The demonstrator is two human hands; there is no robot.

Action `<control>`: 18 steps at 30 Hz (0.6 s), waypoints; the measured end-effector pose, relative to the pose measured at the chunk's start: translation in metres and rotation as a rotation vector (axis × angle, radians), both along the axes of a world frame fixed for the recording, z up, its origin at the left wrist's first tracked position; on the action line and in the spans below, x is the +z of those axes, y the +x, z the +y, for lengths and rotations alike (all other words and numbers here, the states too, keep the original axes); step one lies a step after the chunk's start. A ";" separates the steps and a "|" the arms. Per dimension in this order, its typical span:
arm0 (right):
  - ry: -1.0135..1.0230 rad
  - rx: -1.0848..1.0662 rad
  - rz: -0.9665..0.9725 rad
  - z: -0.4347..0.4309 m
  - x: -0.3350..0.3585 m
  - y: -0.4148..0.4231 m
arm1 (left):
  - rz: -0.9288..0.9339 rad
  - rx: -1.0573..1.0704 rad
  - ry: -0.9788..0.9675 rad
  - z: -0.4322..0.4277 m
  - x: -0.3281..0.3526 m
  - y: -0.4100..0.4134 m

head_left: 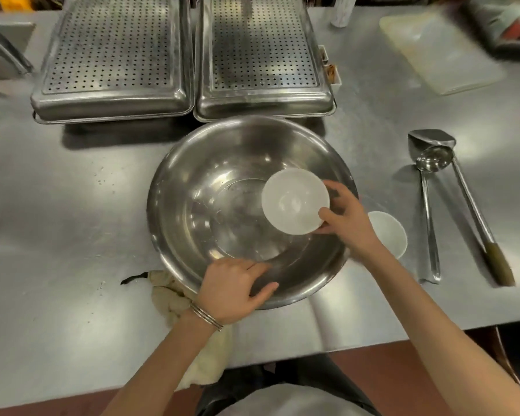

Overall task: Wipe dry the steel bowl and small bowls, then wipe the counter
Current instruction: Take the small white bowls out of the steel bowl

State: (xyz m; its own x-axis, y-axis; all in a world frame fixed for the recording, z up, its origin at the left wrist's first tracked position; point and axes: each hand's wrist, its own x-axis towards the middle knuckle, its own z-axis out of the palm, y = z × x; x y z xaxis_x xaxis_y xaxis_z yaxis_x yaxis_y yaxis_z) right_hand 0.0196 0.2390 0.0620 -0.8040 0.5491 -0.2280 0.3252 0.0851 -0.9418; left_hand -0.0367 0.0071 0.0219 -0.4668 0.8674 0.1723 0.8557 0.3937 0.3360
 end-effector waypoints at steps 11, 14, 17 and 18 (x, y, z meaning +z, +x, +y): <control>-0.066 -0.284 -0.010 0.137 -0.005 0.059 | 0.043 0.192 -0.086 0.127 -0.016 0.077; -0.106 -0.298 -0.031 0.161 -0.020 0.058 | 0.080 0.227 -0.085 0.129 -0.017 0.077; -0.091 -0.259 -0.076 0.179 -0.041 0.046 | 0.080 0.236 -0.092 0.130 -0.021 0.079; -0.077 -0.234 -0.095 0.183 -0.048 0.042 | 0.070 0.243 -0.092 0.130 -0.022 0.079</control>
